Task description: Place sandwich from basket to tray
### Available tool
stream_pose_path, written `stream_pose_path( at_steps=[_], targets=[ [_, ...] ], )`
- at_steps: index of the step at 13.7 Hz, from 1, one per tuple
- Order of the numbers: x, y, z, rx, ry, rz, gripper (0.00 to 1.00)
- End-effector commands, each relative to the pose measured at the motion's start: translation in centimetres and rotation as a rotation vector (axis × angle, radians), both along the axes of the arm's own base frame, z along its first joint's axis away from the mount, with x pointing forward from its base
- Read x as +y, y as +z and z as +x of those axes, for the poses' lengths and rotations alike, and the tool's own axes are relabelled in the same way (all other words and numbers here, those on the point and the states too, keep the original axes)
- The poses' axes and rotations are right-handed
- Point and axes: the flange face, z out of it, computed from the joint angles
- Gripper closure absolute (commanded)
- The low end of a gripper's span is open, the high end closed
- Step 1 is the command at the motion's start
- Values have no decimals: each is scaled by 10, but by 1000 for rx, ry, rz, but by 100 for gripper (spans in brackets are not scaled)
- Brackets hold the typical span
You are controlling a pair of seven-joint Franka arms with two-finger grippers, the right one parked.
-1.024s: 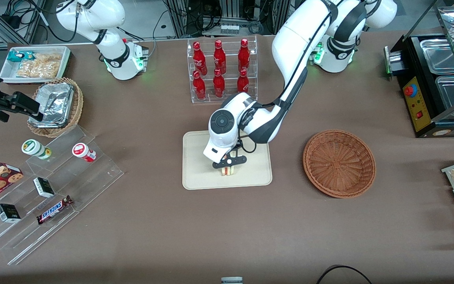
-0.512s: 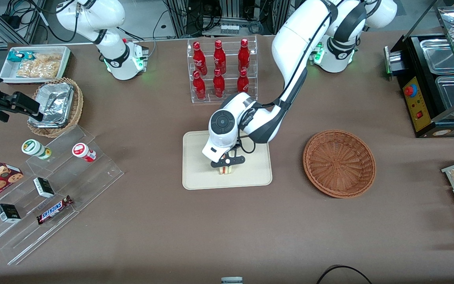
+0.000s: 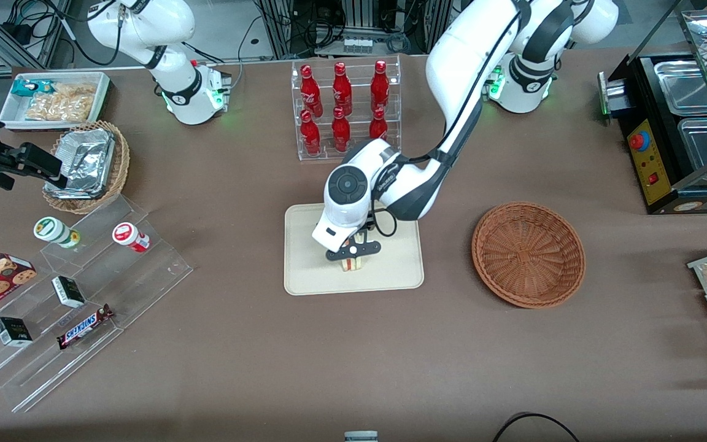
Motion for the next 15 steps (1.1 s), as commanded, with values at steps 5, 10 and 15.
stream_pose_path(
  at_steps=[5, 10, 15],
  targets=[
    [76, 69, 22, 32, 70, 143, 0],
    [163, 84, 51, 92, 145, 222, 0],
    [233, 98, 73, 99, 145, 221, 0]
  ],
)
